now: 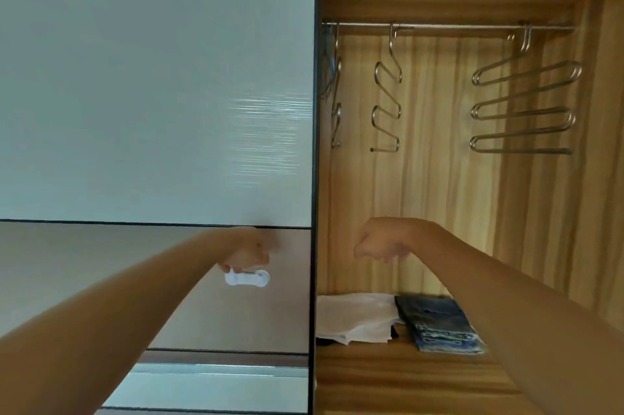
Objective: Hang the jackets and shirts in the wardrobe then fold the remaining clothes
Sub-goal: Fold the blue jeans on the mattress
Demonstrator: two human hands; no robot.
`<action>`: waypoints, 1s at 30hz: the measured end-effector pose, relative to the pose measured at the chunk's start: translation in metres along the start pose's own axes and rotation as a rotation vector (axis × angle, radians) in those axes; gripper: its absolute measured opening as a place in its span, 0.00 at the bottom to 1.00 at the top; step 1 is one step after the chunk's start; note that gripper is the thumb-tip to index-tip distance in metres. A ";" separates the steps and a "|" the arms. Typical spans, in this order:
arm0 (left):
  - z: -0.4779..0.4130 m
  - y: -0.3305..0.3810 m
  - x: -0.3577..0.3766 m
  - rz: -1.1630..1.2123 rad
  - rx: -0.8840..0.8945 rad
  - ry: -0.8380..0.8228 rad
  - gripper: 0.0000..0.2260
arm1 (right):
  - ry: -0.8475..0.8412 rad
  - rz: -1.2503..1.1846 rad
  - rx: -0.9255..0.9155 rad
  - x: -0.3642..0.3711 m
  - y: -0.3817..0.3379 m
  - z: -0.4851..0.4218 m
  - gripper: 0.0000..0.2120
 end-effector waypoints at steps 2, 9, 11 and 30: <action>0.012 -0.022 -0.007 -0.057 -0.042 -0.015 0.10 | 0.040 0.044 -0.083 -0.010 -0.030 0.002 0.21; 0.016 -0.059 -0.047 -0.420 0.018 0.384 0.24 | 0.783 0.344 -0.448 -0.068 -0.123 0.017 0.19; 0.011 -0.057 -0.055 -0.552 0.055 0.524 0.30 | 0.903 0.458 -0.443 -0.074 -0.134 0.008 0.34; -0.054 -0.005 -0.052 -0.789 0.164 0.724 0.67 | 0.708 0.529 -0.123 -0.079 -0.071 -0.043 0.59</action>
Point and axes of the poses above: each hand's wrist, its own z-axis away from the middle knuckle, its own x-axis out of the palm, y = z × x, the point moved 7 cm from there along -z, towards the middle knuckle, and after that the axes turned 6 degrees about x, right-handed, at the moved point
